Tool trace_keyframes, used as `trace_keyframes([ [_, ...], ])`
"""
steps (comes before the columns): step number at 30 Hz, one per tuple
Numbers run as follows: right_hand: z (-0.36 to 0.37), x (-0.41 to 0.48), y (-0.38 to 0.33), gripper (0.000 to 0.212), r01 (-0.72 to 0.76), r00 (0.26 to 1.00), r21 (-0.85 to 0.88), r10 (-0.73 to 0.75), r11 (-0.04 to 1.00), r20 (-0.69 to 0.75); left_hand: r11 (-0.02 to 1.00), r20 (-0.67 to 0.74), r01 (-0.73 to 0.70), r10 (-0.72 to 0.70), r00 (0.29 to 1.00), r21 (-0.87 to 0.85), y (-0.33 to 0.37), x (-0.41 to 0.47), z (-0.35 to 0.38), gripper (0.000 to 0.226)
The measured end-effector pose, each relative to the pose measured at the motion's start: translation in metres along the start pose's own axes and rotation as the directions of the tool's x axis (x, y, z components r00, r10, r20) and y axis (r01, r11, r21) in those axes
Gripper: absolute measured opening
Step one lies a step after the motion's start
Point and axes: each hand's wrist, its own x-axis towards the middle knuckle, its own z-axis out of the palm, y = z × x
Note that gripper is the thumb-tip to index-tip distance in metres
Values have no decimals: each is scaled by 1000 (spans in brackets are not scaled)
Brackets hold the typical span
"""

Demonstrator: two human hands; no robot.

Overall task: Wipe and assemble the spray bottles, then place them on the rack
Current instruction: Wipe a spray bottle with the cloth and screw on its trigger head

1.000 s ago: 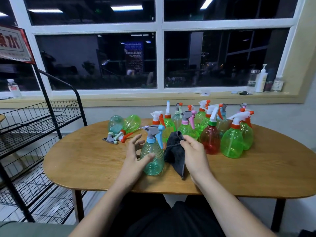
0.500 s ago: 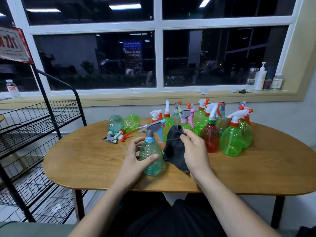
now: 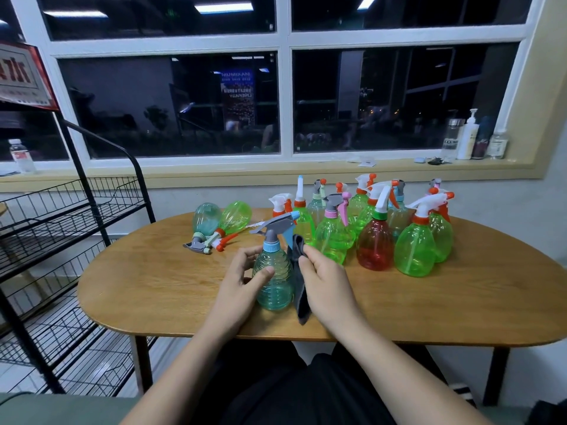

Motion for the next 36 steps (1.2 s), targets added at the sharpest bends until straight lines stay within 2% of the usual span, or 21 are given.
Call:
trace_keyframes([
  [6,5,-3,11,26,-58,991,-49,63,997,120,1000,3,-12,12,1000,9,0,1,1,43],
  [8,7,-3,9,25,-55,991,-26,58,998,122,999,1,-26,26,1000,20,0,1,3,40],
  [12,11,-1,2,34,-96,990,63,89,993,106,998,-6,-58,58,998,29,-1,1,4,48],
  [15,10,-1,-4,31,-95,989,80,85,992,124,997,-9,-66,66,998,42,-4,2,5,41],
  [22,7,5,-17,33,-26,993,91,15,996,119,992,12,-97,96,995,82,-7,3,6,50],
  [26,11,4,-15,30,49,993,3,-49,999,107,989,32,-123,120,992,78,-6,3,6,41],
  [29,10,1,-12,25,142,986,-85,-133,986,98,989,48,-128,124,991,71,-5,4,7,43],
  [31,9,0,-9,18,198,976,-158,-180,968,121,990,45,-124,121,992,72,-5,4,7,45],
  [33,9,1,-2,21,220,970,-222,-189,950,153,990,47,-125,122,991,72,-7,4,6,41],
  [36,9,0,10,18,213,970,-186,-184,959,161,991,43,-115,112,993,65,-9,4,6,45],
])
